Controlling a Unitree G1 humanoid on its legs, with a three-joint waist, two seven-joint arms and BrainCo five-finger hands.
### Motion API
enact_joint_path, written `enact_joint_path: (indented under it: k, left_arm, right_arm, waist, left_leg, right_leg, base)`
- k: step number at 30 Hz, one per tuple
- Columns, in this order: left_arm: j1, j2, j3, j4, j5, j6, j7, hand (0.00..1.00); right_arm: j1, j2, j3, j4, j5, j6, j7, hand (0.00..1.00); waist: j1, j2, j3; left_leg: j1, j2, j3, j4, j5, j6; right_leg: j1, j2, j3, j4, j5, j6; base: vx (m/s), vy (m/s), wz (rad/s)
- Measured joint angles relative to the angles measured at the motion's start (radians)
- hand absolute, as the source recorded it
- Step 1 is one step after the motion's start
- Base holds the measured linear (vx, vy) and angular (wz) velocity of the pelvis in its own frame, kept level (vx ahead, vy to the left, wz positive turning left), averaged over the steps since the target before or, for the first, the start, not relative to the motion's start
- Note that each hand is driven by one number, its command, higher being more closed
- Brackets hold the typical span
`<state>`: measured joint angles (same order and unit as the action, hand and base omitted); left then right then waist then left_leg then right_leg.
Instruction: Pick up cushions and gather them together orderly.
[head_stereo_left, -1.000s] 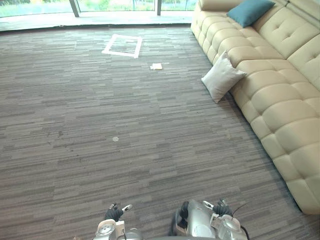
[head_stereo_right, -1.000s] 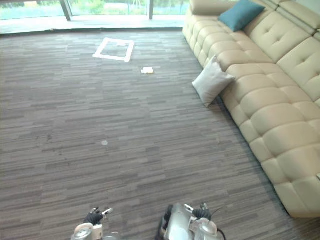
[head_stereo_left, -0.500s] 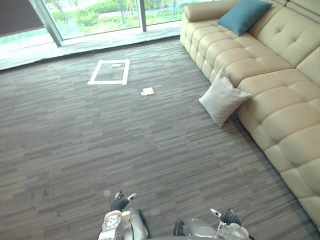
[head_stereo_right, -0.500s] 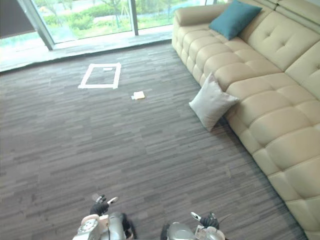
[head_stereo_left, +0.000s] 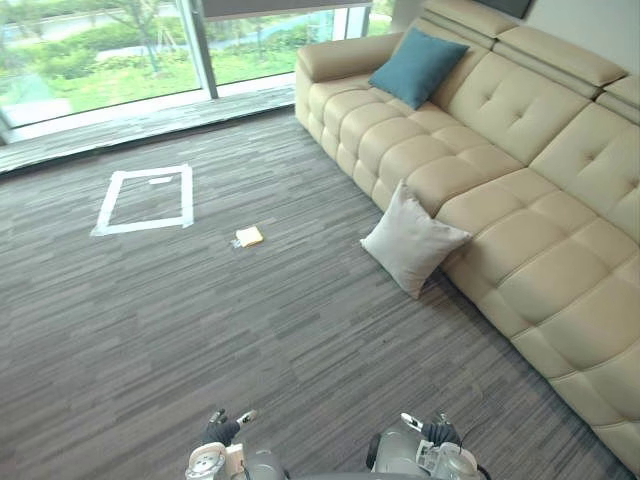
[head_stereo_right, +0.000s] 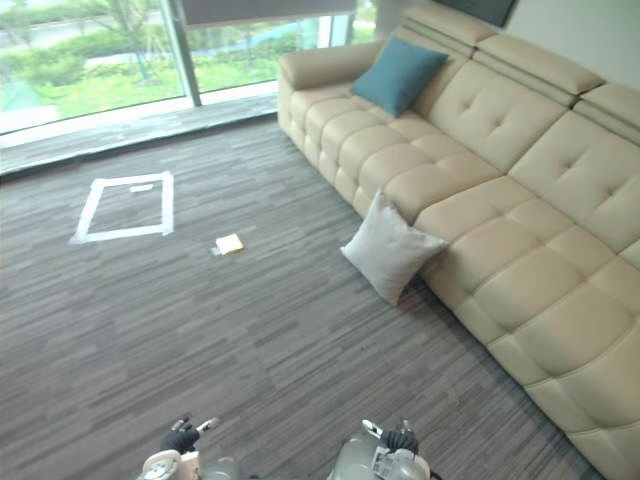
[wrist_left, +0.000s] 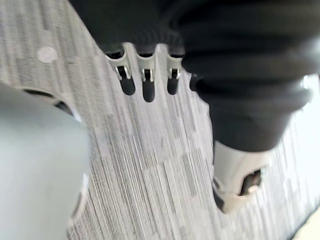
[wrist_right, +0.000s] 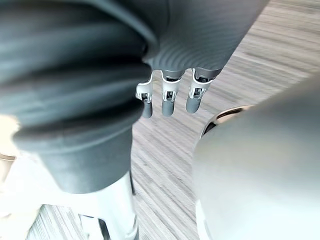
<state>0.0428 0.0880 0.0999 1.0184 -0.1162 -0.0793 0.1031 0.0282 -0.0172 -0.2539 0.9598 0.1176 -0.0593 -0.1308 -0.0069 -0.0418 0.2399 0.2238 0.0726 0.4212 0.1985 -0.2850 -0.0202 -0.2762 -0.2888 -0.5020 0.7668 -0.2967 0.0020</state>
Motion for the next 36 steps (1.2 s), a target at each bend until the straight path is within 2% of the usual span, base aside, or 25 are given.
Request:
enact_joint_path:
  k: [1, 2, 3, 4, 5, 6, 8, 9, 10, 12, 14, 15, 16, 18, 21, 22, 24, 25, 26, 27, 29, 30, 31, 34, 36]
  left_arm:
    - [-0.008, -0.001, -0.006, 0.017, 0.001, 0.001, -0.002, 0.0]
    - [-0.008, 0.001, -0.011, 0.029, 0.007, 0.002, -0.003, 0.0]
    - [-0.007, 0.002, -0.011, 0.031, 0.011, 0.003, -0.003, 0.0]
    - [-0.012, -0.005, -0.006, 0.042, 0.027, 0.005, -0.006, 0.0]
    - [-0.012, -0.032, -0.006, 0.039, 0.036, 0.002, -0.009, 0.0]
    - [-0.018, -0.059, -0.007, 0.031, 0.04, -0.001, -0.01, 0.0]
    - [-0.02, -0.067, 0.002, 0.03, 0.049, 0.001, -0.011, 0.0]
    - [-0.022, -0.07, 0.003, 0.009, 0.056, 0.0, -0.013, 0.0]
    - [-0.021, -0.072, 0.009, 0.002, 0.056, 0.0, -0.015, 0.0]
    - [-0.019, -0.08, 0.042, -0.046, 0.055, -0.002, -0.017, 0.0]
    - [-0.019, -0.08, 0.044, -0.068, 0.053, -0.002, -0.018, 0.0]
    - [-0.02, -0.083, 0.044, -0.087, 0.052, -0.004, -0.018, 0.0]
    - [-0.02, -0.09, 0.051, -0.105, 0.051, -0.005, -0.018, 0.0]
    - [-0.02, -0.102, 0.074, -0.111, 0.044, -0.009, -0.018, 0.0]
    - [-0.012, -0.11, 0.085, -0.123, 0.023, -0.026, -0.016, 0.0]
    - [-0.007, -0.104, 0.094, -0.12, 0.02, -0.023, -0.016, 0.0]
    - [-0.008, -0.092, 0.11, -0.112, 0.02, -0.022, -0.016, 0.0]
    - [-0.009, -0.089, 0.109, -0.109, 0.02, -0.022, -0.016, 0.0]
    - [-0.017, -0.079, 0.1, -0.091, 0.021, -0.021, -0.016, 0.0]
    - [-0.021, -0.065, 0.065, -0.062, 0.021, -0.016, -0.017, 0.0]
    - [-0.021, -0.056, 0.053, -0.043, 0.021, -0.015, -0.016, 0.0]
    - [-0.017, -0.046, 0.037, -0.026, 0.02, -0.012, -0.015, 0.0]
    - [-0.016, -0.042, 0.029, -0.023, 0.018, -0.011, -0.016, 0.0]
    - [-0.015, -0.026, -0.002, -0.005, 0.015, -0.002, -0.017, 0.0]
    - [-0.018, -0.021, -0.011, 0.011, 0.015, -0.001, -0.017, 0.0]
  right_arm:
    - [-0.015, -0.009, 0.001, -0.001, 0.0, 0.0, 0.003, 0.0]
    - [-0.014, -0.014, 0.002, 0.0, -0.001, 0.0, 0.004, 0.0]
    - [-0.006, -0.016, 0.002, 0.0, -0.001, 0.0, 0.004, 0.0]
    - [0.013, -0.033, -0.01, -0.002, 0.006, 0.001, 0.008, 0.0]
    - [0.013, -0.064, -0.016, -0.002, -0.002, 0.005, 0.003, 0.0]
    - [0.021, -0.077, -0.019, -0.003, -0.001, 0.011, 0.003, 0.0]
    - [0.024, -0.073, -0.032, -0.004, 0.002, 0.015, 0.003, 0.0]
    - [0.031, -0.066, -0.032, -0.006, 0.002, 0.021, 0.001, 0.0]
    - [0.034, -0.064, -0.03, -0.006, 0.002, 0.021, 0.0, 0.0]
    - [0.036, -0.047, -0.011, -0.009, 0.003, 0.021, -0.004, 0.0]
    - [0.034, -0.037, -0.007, -0.012, 0.004, 0.02, -0.004, 0.0]
    - [0.037, -0.025, -0.009, -0.024, 0.009, 0.021, -0.007, 0.0]
    - [0.044, -0.014, -0.009, -0.041, 0.013, 0.02, -0.007, 0.0]
    - [0.048, -0.011, -0.009, -0.042, 0.015, 0.02, -0.009, 0.0]
    - [0.054, 0.0, 0.012, -0.04, 0.012, 0.021, -0.018, 0.0]
    - [0.056, 0.001, 0.034, -0.039, 0.011, 0.021, -0.019, 0.0]
    - [0.074, 0.03, 0.031, -0.043, 0.011, 0.02, -0.02, 0.0]
    - [0.075, 0.037, 0.029, -0.042, 0.011, 0.021, -0.022, 0.0]
    - [0.076, 0.045, 0.024, -0.042, 0.01, 0.021, -0.022, 0.0]
    - [0.073, 0.034, 0.023, -0.044, 0.008, 0.018, -0.016, 0.0]
    - [0.071, 0.027, 0.025, -0.043, 0.007, 0.018, -0.015, 0.0]
    - [0.066, 0.019, 0.031, -0.04, -0.001, 0.012, -0.009, 0.0]
    - [0.063, 0.017, 0.033, -0.039, -0.002, 0.011, -0.006, 0.0]
    - [0.036, 0.01, 0.035, -0.028, -0.002, 0.01, -0.005, 0.0]
    - [0.014, -0.008, 0.042, -0.023, -0.002, 0.011, -0.005, 0.0]
  waist:
    - [-0.005, 0.011, 0.007]
    - [-0.01, 0.009, 0.008]
    - [-0.012, 0.005, 0.006]
    - [-0.017, 0.014, 0.007]
    - [-0.013, 0.062, 0.002]
    - [-0.04, 0.086, 0.003]
    - [-0.048, 0.094, 0.001]
    - [-0.049, 0.093, 0.003]
    - [-0.048, 0.092, 0.004]
    - [-0.037, 0.065, 0.017]
    - [-0.029, 0.053, 0.015]
    - [-0.012, 0.05, 0.015]
    - [0.007, 0.047, 0.017]
    - [0.01, 0.05, 0.015]
    - [0.029, 0.047, 0.007]
    - [0.036, 0.041, -0.01]
    - [0.032, -0.005, -0.042]
    - [0.035, -0.012, -0.044]
    - [0.039, -0.019, -0.048]
    - [0.036, -0.012, -0.045]
    - [0.029, -0.008, -0.043]
    - [0.027, -0.006, -0.044]
    - [0.025, -0.005, -0.044]
    - [0.005, 0.0, -0.041]
    - [0.002, 0.016, -0.031]
  left_leg:
    - [0.033, 0.002, 0.014, -0.03, 0.001, -0.002]
    - [0.067, -0.01, 0.025, -0.045, -0.001, -0.036]
    - [0.082, -0.017, 0.022, -0.044, -0.005, -0.044]
    - [0.133, -0.027, 0.008, -0.036, -0.03, -0.082]
    - [0.14, 0.0, 0.004, -0.012, -0.026, -0.089]
    - [0.107, 0.022, -0.015, 0.109, -0.012, -0.112]
    - [0.057, 0.06, -0.023, 0.252, 0.015, -0.148]
    - [-0.03, 0.13, -0.055, 0.52, 0.056, -0.156]
    - [-0.049, 0.148, -0.055, 0.578, 0.049, -0.16]
    - [-0.168, 0.213, -0.045, 0.758, -0.016, -0.121]
    - [-0.242, 0.21, -0.043, 0.717, -0.04, -0.087]
    - [-0.306, 0.197, -0.051, 0.614, -0.053, -0.062]
    - [-0.363, 0.167, -0.076, 0.479, -0.051, -0.064]
    - [-0.403, 0.125, -0.133, 0.341, -0.03, -0.061]
    - [-0.422, 0.067, -0.215, 0.175, 0.123, -0.073]
    - [-0.398, 0.058, -0.2, 0.181, 0.17, -0.042]
    - [-0.389, 0.047, -0.132, 0.217, 0.116, -0.012]
    - [-0.38, 0.046, -0.117, 0.221, 0.105, -0.005]
    - [-0.339, 0.04, -0.086, 0.206, 0.092, 0.015]
    - [-0.236, 0.03, -0.045, 0.139, 0.073, 0.023]
    - [-0.181, 0.025, -0.022, 0.099, 0.071, 0.024]
    - [-0.082, 0.024, 0.008, 0.023, 0.071, 0.023]
    - [-0.067, 0.025, 0.01, 0.009, 0.072, 0.023]
    - [-0.041, 0.041, 0.032, -0.027, 0.072, 0.022]
    - [-0.025, 0.056, 0.038, -0.039, 0.072, 0.022]
  right_leg:
    - [-0.042, 0.043, -0.064, -0.146, 0.042, -0.04]
    - [-0.047, 0.116, -0.065, -0.335, 0.168, -0.072]
    - [-0.043, 0.131, -0.061, -0.378, 0.222, -0.095]
    - [-0.039, 0.141, -0.037, -0.352, 0.277, -0.228]
    - [-0.05, 0.144, -0.034, -0.294, 0.228, -0.219]
    - [-0.04, 0.133, -0.035, -0.24, 0.135, -0.188]
    - [-0.025, 0.139, -0.033, -0.226, 0.1, -0.18]
    - [0.039, 0.174, -0.013, -0.255, 0.072, -0.176]
    - [0.059, 0.184, -0.008, -0.266, 0.066, -0.175]
    - [0.196, 0.233, 0.039, -0.338, 0.027, -0.163]
    - [0.233, 0.243, 0.071, -0.364, 0.018, -0.147]
    - [0.255, 0.247, 0.102, -0.384, 0.014, -0.133]
    - [0.272, 0.244, 0.145, -0.391, 0.006, -0.114]
    - [0.291, 0.235, 0.185, -0.39, -0.011, -0.093]
    - [0.338, 0.22, 0.283, -0.385, -0.048, -0.022]
    - [0.347, 0.211, 0.342, -0.389, -0.061, 0.002]
    - [0.34, 0.175, 0.376, -0.369, -0.046, 0.033]
    - [0.33, 0.166, 0.379, -0.347, -0.037, 0.045]
    - [0.298, 0.143, 0.376, -0.256, -0.004, 0.07]
    - [0.231, 0.089, 0.338, -0.055, 0.056, 0.103]
    - [0.2, 0.046, 0.276, 0.048, 0.053, 0.1]
    - [0.168, -0.018, 0.135, 0.131, 0.027, 0.056]
    - [0.157, -0.027, 0.11, 0.131, 0.018, 0.045]
    - [0.07, -0.019, 0.063, 0.003, -0.005, 0.042]
    - [0.018, 0.021, 0.064, -0.169, 0.038, 0.034]
  base:
    - [0.55, 0.01, -0.36]
    - [0.55, -0.009, -0.3]
    - [0.62, -0.049, -0.14]
    - [0.62, -0.038, -0.16]
    - [0.84, -0.114, -0.08]
    - [0.65, -0.104, -0.1]
    - [0.4, -0.107, -0.08]
    - [0.36, -0.08, -0.27]
    - [0.51, -0.109, -0.41]
    - [0.4, -0.068, -0.53]
    - [0.26, -0.02, -0.61]
    - [0.3, 0.042, -0.9]
    - [0.31, 0.07, -0.91]
    - [0.35, 0.161, -0.76]
    - [0.44, 0.269, -1.07]
    - [0.49, 0.296, -0.93]
    - [0.5, 0.278, -0.79]
    - [0.45, 0.245, -0.68]
    - [0.43, 0.255, -0.76]
    - [0.49, 0.283, -0.74]
    - [0.26, 0.13, -0.51]
    - [0.21, 0.092, -0.43]
    - [0.31, 0.106, -0.4]
    - [0.25, -0.051, -0.23]
    - [0.23, -0.154, -0.29]
